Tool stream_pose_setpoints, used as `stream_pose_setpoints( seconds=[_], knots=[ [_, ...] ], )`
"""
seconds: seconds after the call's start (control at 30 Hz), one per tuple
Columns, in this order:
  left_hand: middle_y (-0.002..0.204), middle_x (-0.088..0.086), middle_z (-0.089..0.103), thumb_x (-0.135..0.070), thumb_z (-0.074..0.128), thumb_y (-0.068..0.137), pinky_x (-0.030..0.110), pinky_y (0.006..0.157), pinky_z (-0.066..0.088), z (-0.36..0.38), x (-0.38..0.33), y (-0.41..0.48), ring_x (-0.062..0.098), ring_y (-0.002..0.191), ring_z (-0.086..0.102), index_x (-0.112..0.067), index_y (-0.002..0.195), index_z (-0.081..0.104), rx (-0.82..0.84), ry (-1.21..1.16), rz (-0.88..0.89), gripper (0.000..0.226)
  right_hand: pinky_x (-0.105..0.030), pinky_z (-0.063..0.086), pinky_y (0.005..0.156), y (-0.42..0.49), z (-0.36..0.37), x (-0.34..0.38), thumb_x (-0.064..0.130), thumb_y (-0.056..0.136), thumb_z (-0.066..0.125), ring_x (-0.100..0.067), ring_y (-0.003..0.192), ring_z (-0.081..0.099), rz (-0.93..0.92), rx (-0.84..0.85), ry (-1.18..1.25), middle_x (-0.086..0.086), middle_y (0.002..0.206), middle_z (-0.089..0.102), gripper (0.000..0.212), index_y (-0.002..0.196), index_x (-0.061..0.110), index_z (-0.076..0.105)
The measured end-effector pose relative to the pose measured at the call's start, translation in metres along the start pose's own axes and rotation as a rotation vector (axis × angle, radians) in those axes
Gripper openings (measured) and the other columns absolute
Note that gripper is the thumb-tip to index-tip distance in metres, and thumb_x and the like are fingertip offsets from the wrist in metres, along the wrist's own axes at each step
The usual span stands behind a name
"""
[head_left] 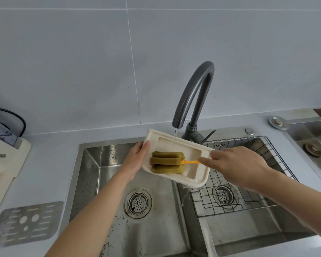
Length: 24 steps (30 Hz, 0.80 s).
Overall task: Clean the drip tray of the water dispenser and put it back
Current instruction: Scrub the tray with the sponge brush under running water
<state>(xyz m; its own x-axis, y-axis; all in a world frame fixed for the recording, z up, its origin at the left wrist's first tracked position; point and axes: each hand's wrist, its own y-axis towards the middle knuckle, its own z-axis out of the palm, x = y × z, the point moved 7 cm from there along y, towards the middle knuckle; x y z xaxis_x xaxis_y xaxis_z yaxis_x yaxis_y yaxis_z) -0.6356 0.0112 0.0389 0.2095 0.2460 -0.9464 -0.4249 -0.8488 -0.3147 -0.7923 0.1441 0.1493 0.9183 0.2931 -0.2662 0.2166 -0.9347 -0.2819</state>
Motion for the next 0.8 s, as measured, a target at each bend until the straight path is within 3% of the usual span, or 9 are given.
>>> stream_pose_setpoints(
  seconds=[0.03, 0.1, 0.17, 0.3, 0.4, 0.5, 0.63, 0.73, 0.8],
  knots=[
    [0.101, 0.003, 0.059, -0.038, 0.038, 0.094, 0.043, 0.093, 0.046, -0.002, -0.002, 0.0, 0.026, 0.101, 0.056, -0.023, 0.103, 0.052, -0.005, 0.013, 0.009, 0.022, -0.031, 0.033, 0.059, -0.002, -0.001, -0.005, 0.002, 0.089, 0.035, -0.026, 0.098, 0.057, 0.011, -0.02, 0.016, -0.001, 0.122, 0.051, 0.063, 0.144, 0.028, 0.018],
    [0.104, 0.005, 0.06, -0.037, 0.037, 0.094, 0.042, 0.092, 0.047, -0.006, -0.004, 0.001, 0.027, 0.103, 0.057, -0.022, 0.105, 0.053, -0.013, 0.02, 0.024, 0.024, -0.023, 0.019, 0.041, -0.004, -0.003, -0.015, 0.0, 0.078, 0.052, -0.021, 0.066, 0.055, 0.061, -0.084, 0.03, 0.006, 0.105, 0.063, 0.066, 0.135, 0.032, 0.04],
    [0.101, 0.0, 0.061, -0.035, 0.036, 0.095, 0.029, 0.082, 0.048, -0.008, -0.008, 0.002, 0.02, 0.098, 0.057, -0.02, 0.108, 0.052, -0.022, 0.012, 0.04, 0.024, -0.019, 0.005, 0.039, -0.005, -0.005, -0.022, -0.002, 0.068, 0.062, -0.019, 0.051, 0.039, 0.148, -0.115, 0.056, 0.007, 0.087, 0.067, 0.067, 0.125, 0.032, 0.055],
    [0.095, -0.011, 0.056, -0.031, 0.033, 0.097, 0.013, 0.068, 0.038, -0.005, -0.013, -0.001, -0.003, 0.085, 0.051, -0.023, 0.108, 0.048, -0.023, -0.011, 0.044, 0.02, -0.027, 0.017, 0.044, 0.002, -0.006, -0.014, 0.001, 0.086, 0.038, -0.026, 0.073, 0.042, 0.197, -0.092, 0.177, 0.0, 0.115, 0.055, 0.065, 0.141, 0.033, 0.025],
    [0.096, -0.01, 0.054, -0.033, 0.03, 0.097, 0.02, 0.083, 0.036, -0.006, -0.015, -0.004, 0.004, 0.091, 0.049, -0.022, 0.111, 0.047, -0.047, -0.023, 0.034, 0.025, -0.033, 0.033, 0.059, 0.009, -0.005, 0.002, 0.002, 0.087, 0.038, -0.029, 0.091, 0.057, 0.135, -0.072, 0.148, -0.001, 0.118, 0.051, 0.067, 0.144, 0.03, 0.017],
    [0.09, -0.012, 0.051, -0.033, 0.031, 0.097, 0.029, 0.086, 0.032, -0.013, -0.015, -0.006, 0.003, 0.083, 0.047, -0.023, 0.108, 0.044, -0.077, -0.06, 0.015, 0.02, -0.035, 0.034, 0.064, 0.015, 0.0, 0.014, -0.001, 0.088, 0.036, -0.03, 0.093, 0.057, 0.044, -0.058, 0.107, -0.005, 0.115, 0.051, 0.066, 0.145, 0.025, 0.015],
    [0.096, -0.004, 0.056, -0.034, 0.035, 0.095, 0.024, 0.073, 0.046, -0.024, -0.011, -0.008, 0.012, 0.089, 0.055, -0.012, 0.118, 0.048, -0.095, 0.02, 0.04, 0.034, -0.035, 0.033, 0.064, 0.016, 0.002, 0.02, -0.001, 0.089, 0.035, -0.031, 0.097, 0.056, -0.071, -0.061, 0.067, -0.009, 0.117, 0.051, 0.062, 0.144, 0.021, 0.016],
    [0.094, -0.002, 0.057, -0.036, 0.038, 0.094, 0.046, 0.092, 0.047, -0.036, -0.003, -0.007, 0.026, 0.101, 0.055, -0.018, 0.11, 0.049, -0.14, 0.055, 0.032, 0.027, -0.035, 0.033, 0.064, 0.015, 0.0, 0.019, -0.001, 0.09, 0.036, -0.031, 0.097, 0.055, -0.111, -0.06, 0.039, -0.012, 0.116, 0.051, 0.06, 0.144, 0.019, 0.019],
    [0.091, -0.001, 0.056, -0.036, 0.038, 0.094, 0.048, 0.093, 0.045, -0.041, -0.002, -0.007, 0.025, 0.095, 0.054, -0.018, 0.107, 0.05, -0.158, 0.06, 0.037, 0.025, -0.033, 0.034, 0.058, 0.012, -0.007, 0.016, 0.0, 0.085, 0.049, -0.03, 0.084, 0.059, -0.14, -0.137, 0.014, -0.012, 0.102, 0.057, 0.06, 0.139, 0.017, 0.032]
  ],
)
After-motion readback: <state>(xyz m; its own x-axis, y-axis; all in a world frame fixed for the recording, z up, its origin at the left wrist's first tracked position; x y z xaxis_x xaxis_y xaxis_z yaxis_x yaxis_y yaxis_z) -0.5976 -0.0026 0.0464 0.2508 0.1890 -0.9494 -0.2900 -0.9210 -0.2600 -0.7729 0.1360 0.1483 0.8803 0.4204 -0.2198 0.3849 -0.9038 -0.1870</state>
